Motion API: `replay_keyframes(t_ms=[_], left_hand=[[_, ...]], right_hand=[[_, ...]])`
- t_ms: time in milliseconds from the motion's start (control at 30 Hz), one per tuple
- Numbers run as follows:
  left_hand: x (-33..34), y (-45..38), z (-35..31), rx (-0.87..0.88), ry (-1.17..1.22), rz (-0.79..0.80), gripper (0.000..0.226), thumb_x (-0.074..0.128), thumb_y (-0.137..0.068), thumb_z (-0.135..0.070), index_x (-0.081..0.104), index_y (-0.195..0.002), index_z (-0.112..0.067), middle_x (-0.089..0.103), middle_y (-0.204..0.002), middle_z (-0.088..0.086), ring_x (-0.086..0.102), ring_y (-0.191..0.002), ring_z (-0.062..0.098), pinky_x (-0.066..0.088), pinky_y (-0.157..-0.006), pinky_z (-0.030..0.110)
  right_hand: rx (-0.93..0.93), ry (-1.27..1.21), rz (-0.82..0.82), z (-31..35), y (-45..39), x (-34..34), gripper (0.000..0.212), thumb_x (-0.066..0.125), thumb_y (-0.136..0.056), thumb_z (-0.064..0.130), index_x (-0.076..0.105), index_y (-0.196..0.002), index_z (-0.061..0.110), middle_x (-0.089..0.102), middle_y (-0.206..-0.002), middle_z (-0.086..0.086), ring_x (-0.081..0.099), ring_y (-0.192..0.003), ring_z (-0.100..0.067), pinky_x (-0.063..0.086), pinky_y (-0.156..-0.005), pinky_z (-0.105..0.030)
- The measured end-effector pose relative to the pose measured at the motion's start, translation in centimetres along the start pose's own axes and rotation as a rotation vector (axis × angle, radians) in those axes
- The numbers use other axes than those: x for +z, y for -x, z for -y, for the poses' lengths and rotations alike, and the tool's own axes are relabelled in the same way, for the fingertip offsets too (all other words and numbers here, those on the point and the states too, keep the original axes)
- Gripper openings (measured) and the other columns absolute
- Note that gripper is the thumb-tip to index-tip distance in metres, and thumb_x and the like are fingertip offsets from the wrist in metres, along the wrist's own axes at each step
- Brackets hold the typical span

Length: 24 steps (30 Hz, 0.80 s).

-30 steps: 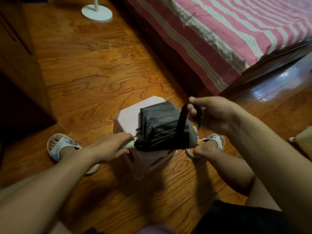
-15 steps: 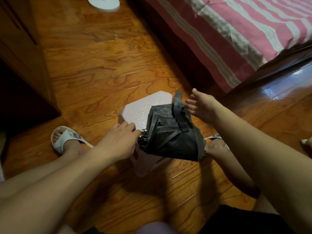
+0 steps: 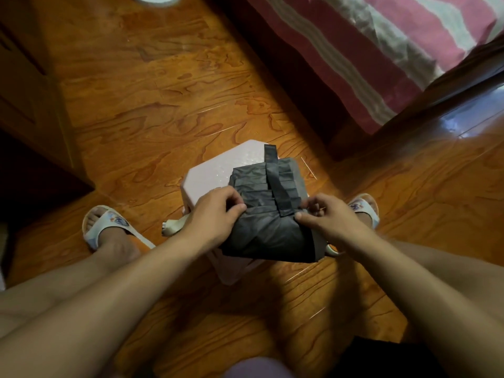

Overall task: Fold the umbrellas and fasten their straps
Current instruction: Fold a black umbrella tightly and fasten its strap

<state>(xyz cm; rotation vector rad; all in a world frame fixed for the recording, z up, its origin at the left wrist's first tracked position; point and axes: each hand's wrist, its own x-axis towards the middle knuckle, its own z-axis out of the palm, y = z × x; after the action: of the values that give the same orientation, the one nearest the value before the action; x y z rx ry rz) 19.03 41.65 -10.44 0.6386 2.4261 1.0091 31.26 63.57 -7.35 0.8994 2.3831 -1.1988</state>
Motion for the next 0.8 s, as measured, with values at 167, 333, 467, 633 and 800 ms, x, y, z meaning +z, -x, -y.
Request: replay_keyframes(t_ms=[167, 333, 467, 633, 800], left_hand=[[0.5, -0.5, -0.4, -0.002, 0.054, -0.023, 0.010, 0.061, -0.099, -0.033, 0.062, -0.095, -0.024, 0.059, -0.099, -0.004, 0.057, -0.093, 0.015, 0.044, -0.081, 0.034], [-0.9, 1.2, 0.3, 0.083, 0.036, 0.162, 0.012, 0.073, -0.091, -0.033, 0.065, -0.100, -0.029, 0.047, -0.110, -0.009, 0.047, -0.105, -0.005, 0.038, -0.086, 0.010], [-0.9, 1.3, 0.7, 0.048, -0.075, 0.181, 0.011, 0.073, -0.091, -0.035, 0.064, -0.097, -0.032, 0.047, -0.112, -0.010, 0.050, -0.106, 0.008, 0.043, -0.095, 0.027], [-0.3, -0.1, 0.1, -0.073, -0.001, 0.149, 0.008, 0.065, -0.098, -0.031, 0.064, -0.091, -0.026, 0.052, -0.107, -0.005, 0.052, -0.102, 0.014, 0.040, -0.086, 0.031], [1.7, -0.4, 0.3, -0.128, -0.119, 0.029, 0.013, 0.062, -0.099, -0.033, 0.056, -0.090, -0.025, 0.050, -0.105, -0.001, 0.050, -0.103, 0.020, 0.044, -0.092, 0.039]], right_hand=[[-0.017, 0.066, -0.011, 0.1, -1.0, 0.5, 0.020, 0.076, -0.089, 0.035, 0.065, -0.103, 0.024, 0.060, -0.107, 0.001, 0.058, -0.104, -0.020, 0.052, -0.088, -0.038], [0.038, 0.015, 0.097, 0.6, -1.7, -0.5, 0.023, 0.076, -0.090, 0.030, 0.066, -0.108, 0.019, 0.060, -0.104, 0.005, 0.054, -0.093, -0.010, 0.042, -0.069, -0.028], [0.044, -0.001, 0.135, 0.7, -1.7, -0.8, 0.022, 0.074, -0.090, 0.032, 0.065, -0.106, 0.020, 0.060, -0.107, 0.003, 0.054, -0.095, -0.012, 0.041, -0.068, -0.028], [0.076, 0.015, 0.161, 0.7, -1.4, -0.7, 0.019, 0.068, -0.095, 0.036, 0.062, -0.095, 0.018, 0.062, -0.101, -0.001, 0.055, -0.089, -0.014, 0.041, -0.066, -0.028], [0.150, -0.065, 0.043, 0.2, -1.9, 0.5, 0.014, 0.066, -0.097, 0.025, 0.059, -0.088, 0.018, 0.059, -0.087, -0.003, 0.051, -0.079, -0.015, 0.039, -0.063, -0.029]])
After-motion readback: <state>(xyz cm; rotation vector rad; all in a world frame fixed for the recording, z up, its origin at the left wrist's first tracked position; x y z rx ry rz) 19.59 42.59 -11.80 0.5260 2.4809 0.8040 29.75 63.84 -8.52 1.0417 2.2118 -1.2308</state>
